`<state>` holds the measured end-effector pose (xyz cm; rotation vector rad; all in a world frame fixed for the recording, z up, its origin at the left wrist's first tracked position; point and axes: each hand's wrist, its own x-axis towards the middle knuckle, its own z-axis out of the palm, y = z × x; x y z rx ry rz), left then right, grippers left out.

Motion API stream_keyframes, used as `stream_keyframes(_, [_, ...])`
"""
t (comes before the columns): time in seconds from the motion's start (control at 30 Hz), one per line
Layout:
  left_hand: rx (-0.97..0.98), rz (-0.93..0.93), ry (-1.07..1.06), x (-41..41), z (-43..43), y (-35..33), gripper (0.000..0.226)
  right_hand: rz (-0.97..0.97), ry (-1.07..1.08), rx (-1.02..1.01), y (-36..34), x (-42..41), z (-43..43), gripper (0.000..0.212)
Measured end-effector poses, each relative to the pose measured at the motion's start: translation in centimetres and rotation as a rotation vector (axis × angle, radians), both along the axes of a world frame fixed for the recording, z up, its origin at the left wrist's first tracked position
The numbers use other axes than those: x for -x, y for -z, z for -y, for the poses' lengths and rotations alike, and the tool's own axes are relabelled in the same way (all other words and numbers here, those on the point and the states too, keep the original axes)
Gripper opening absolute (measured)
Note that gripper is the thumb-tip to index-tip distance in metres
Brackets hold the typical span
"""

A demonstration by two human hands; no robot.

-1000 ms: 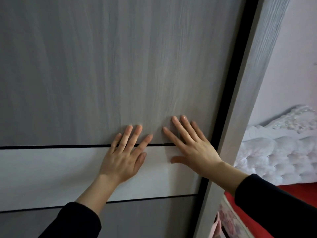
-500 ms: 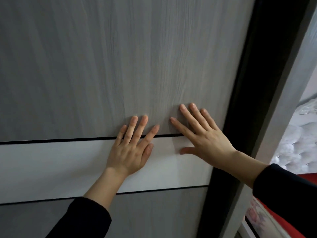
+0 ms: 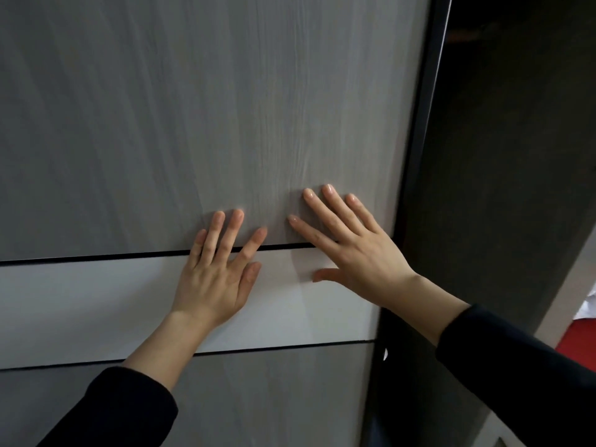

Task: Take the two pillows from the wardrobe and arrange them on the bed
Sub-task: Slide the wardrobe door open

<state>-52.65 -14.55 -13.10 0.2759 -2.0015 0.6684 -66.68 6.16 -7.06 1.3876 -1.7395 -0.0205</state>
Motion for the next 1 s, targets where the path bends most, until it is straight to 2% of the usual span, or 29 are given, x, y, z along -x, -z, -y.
stream_keyframes(0.27, [-0.08,0.027,-0.054,-6.9,5.8,0.1,0.054,-0.152,-0.102,0.0,-1.1,-4.1,4.5,0.084])
stream_keyframes(0.4, [-0.155,0.064,-0.102,-10.2,8.0,-0.1,0.055,-0.221,-0.115,-0.02,-2.0,-3.7,5.0,0.084])
stream_keyframes(0.47, [-0.261,0.06,-0.153,-11.9,8.5,0.0,0.057,-0.244,-0.135,-0.058,-2.3,-4.2,6.5,0.086])
stream_keyframes(0.57, [-0.523,-0.023,-0.213,-13.4,7.5,1.1,0.063,-0.24,-0.178,-0.05,-1.9,-6.0,9.9,0.087])
stream_keyframes(0.63, [-0.67,-0.036,-0.213,-13.5,6.0,2.6,0.069,-0.237,-0.221,-0.042,-1.7,-7.3,12.0,0.08])
stream_keyframes(0.7, [-0.765,0.027,-0.186,-12.9,4.3,4.6,0.077,-0.243,-0.26,-0.028,-1.7,-8.6,14.0,0.067])
stream_keyframes(0.77, [-0.882,0.087,-0.136,-11.8,3.1,6.5,0.093,-0.26,-0.298,-0.022,-1.7,-10.0,15.9,0.057])
stream_keyframes(0.83, [-0.99,0.064,-0.119,-11.1,3.0,7.4,0.113,-0.285,-0.332,-0.032,-1.8,-11.3,17.7,0.055])
stream_keyframes(0.9, [-1.035,0.024,-0.149,-11.4,3.9,7.4,0.128,-0.301,-0.362,-0.031,-1.8,-12.5,19.3,0.056])
stream_keyframes(1.0, [-1.017,0.034,-0.217,-12.9,5.8,7.0,0.137,-0.325,-0.396,-0.047,-1.9,-14.1,21.3,0.054])
